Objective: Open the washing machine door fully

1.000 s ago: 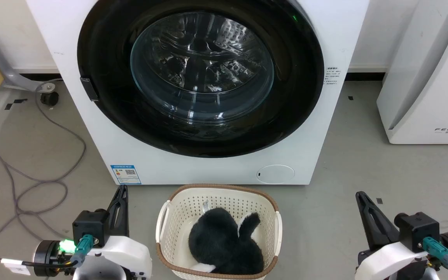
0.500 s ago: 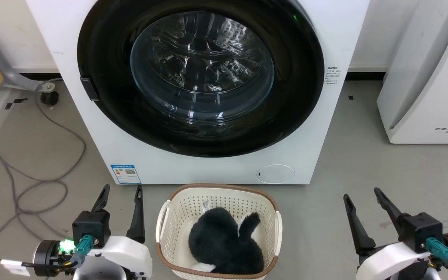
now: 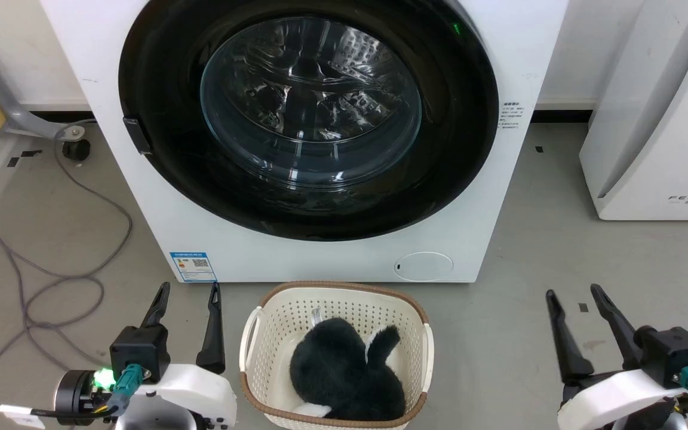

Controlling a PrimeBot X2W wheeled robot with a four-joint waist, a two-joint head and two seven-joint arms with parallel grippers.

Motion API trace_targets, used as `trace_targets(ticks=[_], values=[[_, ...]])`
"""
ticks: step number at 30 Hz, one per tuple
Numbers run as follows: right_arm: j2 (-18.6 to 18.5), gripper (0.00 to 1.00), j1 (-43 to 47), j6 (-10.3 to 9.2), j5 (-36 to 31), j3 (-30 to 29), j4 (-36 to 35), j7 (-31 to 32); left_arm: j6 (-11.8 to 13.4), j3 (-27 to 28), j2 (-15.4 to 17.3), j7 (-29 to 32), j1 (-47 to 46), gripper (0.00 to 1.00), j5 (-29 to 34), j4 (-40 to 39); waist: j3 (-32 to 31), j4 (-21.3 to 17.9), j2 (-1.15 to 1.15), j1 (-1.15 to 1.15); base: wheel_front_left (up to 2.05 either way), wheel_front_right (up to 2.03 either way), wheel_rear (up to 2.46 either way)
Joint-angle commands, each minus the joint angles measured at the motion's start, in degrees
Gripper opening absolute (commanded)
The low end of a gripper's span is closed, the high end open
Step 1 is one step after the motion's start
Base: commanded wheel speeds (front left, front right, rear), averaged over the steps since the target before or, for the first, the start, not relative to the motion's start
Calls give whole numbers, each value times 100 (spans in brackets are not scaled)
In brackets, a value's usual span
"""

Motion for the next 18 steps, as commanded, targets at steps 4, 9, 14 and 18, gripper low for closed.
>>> trace_targets(ticks=[4, 9, 14, 18], values=[[0, 0, -69, 2, 241, -60, 0, -87, 44, -6, 2, -90, -35, 100, -58, 35, 3, 8, 0, 0, 0, 0, 0], [0, 0, -113, 2, 483, -102, 17, -147, 65, -21, 2, -150, -45, 100, -106, 42, 14, 23, 0, 0, 0, 0, 0], [0, 0, -177, 2, 888, -74, 89, -207, 84, -33, 2, -210, -63, 100, -147, 43, 32, 43, 0, 0, 0, 0, 0], [0, 0, -234, 2, 1348, 15, 186, -254, 100, -43, 2, -258, -79, 100, -188, 43, 60, 58, 0, 0, 0, 0, 0]])
